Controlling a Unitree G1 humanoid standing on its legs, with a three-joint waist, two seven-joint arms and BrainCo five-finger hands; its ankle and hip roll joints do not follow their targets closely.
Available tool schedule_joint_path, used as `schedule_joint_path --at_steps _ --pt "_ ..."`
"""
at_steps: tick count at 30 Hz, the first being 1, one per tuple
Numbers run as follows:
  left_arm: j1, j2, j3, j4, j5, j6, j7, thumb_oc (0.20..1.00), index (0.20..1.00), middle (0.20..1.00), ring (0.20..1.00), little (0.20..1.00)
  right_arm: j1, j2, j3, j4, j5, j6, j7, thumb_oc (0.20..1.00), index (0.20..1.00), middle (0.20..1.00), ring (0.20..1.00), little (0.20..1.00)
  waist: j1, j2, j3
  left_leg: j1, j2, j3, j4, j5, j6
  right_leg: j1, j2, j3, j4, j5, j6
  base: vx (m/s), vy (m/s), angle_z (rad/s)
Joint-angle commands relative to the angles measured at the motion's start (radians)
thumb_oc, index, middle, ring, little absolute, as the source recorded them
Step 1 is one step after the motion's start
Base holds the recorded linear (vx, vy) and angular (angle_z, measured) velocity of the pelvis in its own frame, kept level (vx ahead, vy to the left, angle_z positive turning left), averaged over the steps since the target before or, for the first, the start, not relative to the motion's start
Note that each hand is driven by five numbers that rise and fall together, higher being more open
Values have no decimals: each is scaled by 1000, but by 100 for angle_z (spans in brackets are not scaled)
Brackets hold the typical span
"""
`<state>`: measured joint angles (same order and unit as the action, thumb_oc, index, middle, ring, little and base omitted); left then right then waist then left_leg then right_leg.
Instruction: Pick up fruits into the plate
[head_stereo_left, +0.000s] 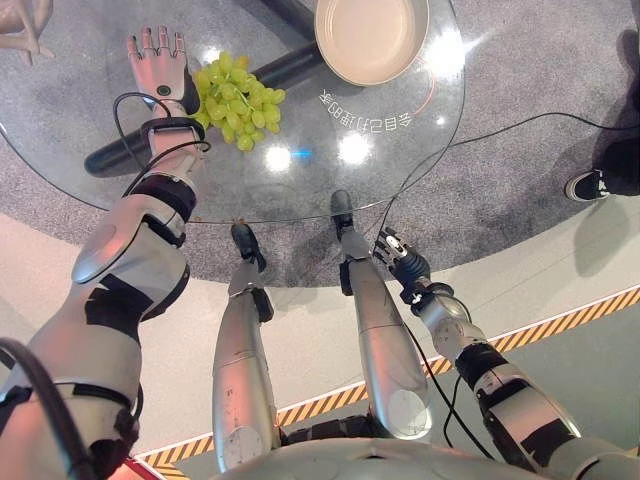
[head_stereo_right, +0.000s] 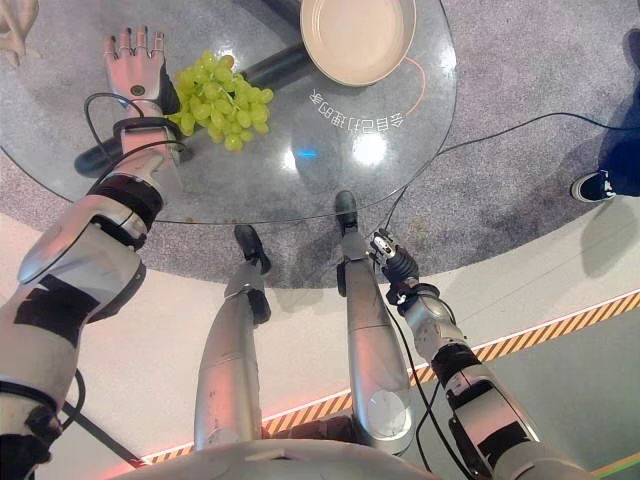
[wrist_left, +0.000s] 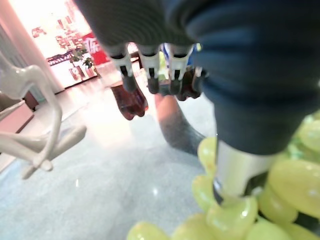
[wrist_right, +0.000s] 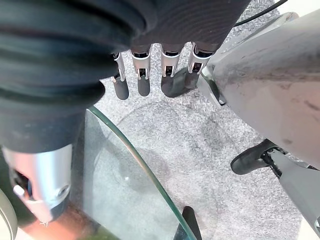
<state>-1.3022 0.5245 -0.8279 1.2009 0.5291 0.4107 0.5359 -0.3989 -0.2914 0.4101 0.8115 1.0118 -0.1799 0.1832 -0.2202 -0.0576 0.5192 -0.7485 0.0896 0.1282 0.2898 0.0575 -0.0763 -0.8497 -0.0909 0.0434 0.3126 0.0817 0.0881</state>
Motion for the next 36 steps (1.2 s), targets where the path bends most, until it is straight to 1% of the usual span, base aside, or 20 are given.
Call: schedule_joint_path --at_steps 1,4,10,12,14,15,19,21,22,23,27,30,36 --pt "39 5 45 40 -16 -2 -12 1000 1000 1000 1000 1000 77 20 30 -68 32 -31 9 1000 1000 1000 1000 1000 -5 -24 1 -3 -100 -5 17 -68 42 -4 132 -44 25 -27 -53 0 0 0" --pt "41 1 44 40 -15 4 -12 1000 1000 1000 1000 1000 78 20 30 -70 35 -34 12 1000 1000 1000 1000 1000 -7 -25 1 -11 -99 -1 17 -69 43 -14 132 -45 25 -26 -53 2 -10 0" --pt "48 -6 34 49 -47 -24 -29 1000 1000 1000 1000 1000 84 15 29 -69 44 -40 21 1000 1000 1000 1000 1000 -13 -28 1 -26 -99 3 25 -70 40 -27 132 -44 25 -23 -54 0 0 0" --pt "57 -12 36 38 -104 -47 -18 1000 1000 1000 1000 1000 88 16 28 -73 43 -41 22 1000 1000 1000 1000 1000 -13 -27 1 -24 -99 2 24 -70 40 -26 134 -41 27 -24 -54 0 0 0" --pt "64 -21 55 26 -195 -63 4 1000 1000 1000 1000 1000 93 20 30 -85 46 -45 15 1000 1000 1000 1000 1000 -12 -26 1 -21 -98 2 21 -70 43 -25 136 -41 31 -29 -54 0 0 0" --pt "68 -24 72 23 -251 -89 22 1000 1000 1000 1000 1000 96 24 31 -88 46 -49 14 1000 1000 1000 1000 1000 -10 -25 1 -21 -98 1 22 -71 45 -26 136 -41 34 -31 -55 0 0 0" --pt "101 -17 119 -23 -349 -135 56 1000 1000 1000 1000 1000 114 23 25 -117 43 -52 -7 1000 1000 1000 1000 1000 -3 -16 1 -13 -104 -6 21 -70 44 -17 133 -42 33 -35 -56 0 0 0" --pt "140 -2 162 -78 -385 -162 79 1000 1000 1000 1000 1000 137 20 17 -147 40 -58 -20 1000 1000 1000 1000 1000 4 -4 1 -11 -108 -11 20 -70 46 -15 130 -43 33 -38 -57 0 0 0" --pt "142 -1 163 -81 -385 -161 79 1000 1000 1000 1000 1000 138 19 17 -148 39 -58 -20 1000 1000 1000 1000 1000 4 -3 1 -11 -108 -12 20 -70 46 -15 130 -43 33 -38 -57 0 0 0" --pt "169 11 185 -127 -384 -169 89 1000 1000 1000 1000 1000 154 17 8 -163 36 -61 -23 1000 1000 1000 1000 1000 10 5 1 -10 -110 -16 19 -71 47 -14 127 -45 32 -39 -57 0 0 0" --pt "232 29 236 -236 -364 -156 115 1000 1000 1000 1000 1000 187 18 -8 -195 28 -68 -36 1000 1000 1000 1000 1000 26 21 1 -9 -115 -27 18 -73 51 -12 122 -51 37 -45 -56 1 -2 1" --pt "255 39 256 -284 -347 -151 118 1000 1000 1000 1000 1000 195 21 -16 -200 26 -71 -38 1000 1000 1000 1000 1000 36 26 1 -7 -118 -33 16 -74 54 -9 119 -58 39 -48 -56 0 0 0" --pt "264 46 261 -341 -320 -136 119 1000 1000 1000 1000 1000 198 18 -21 -202 33 -71 -38 1000 1000 1000 1000 1000 45 28 1 -3 -117 -35 12 -73 56 -6 115 -66 40 -49 -54 -14 -13 3"
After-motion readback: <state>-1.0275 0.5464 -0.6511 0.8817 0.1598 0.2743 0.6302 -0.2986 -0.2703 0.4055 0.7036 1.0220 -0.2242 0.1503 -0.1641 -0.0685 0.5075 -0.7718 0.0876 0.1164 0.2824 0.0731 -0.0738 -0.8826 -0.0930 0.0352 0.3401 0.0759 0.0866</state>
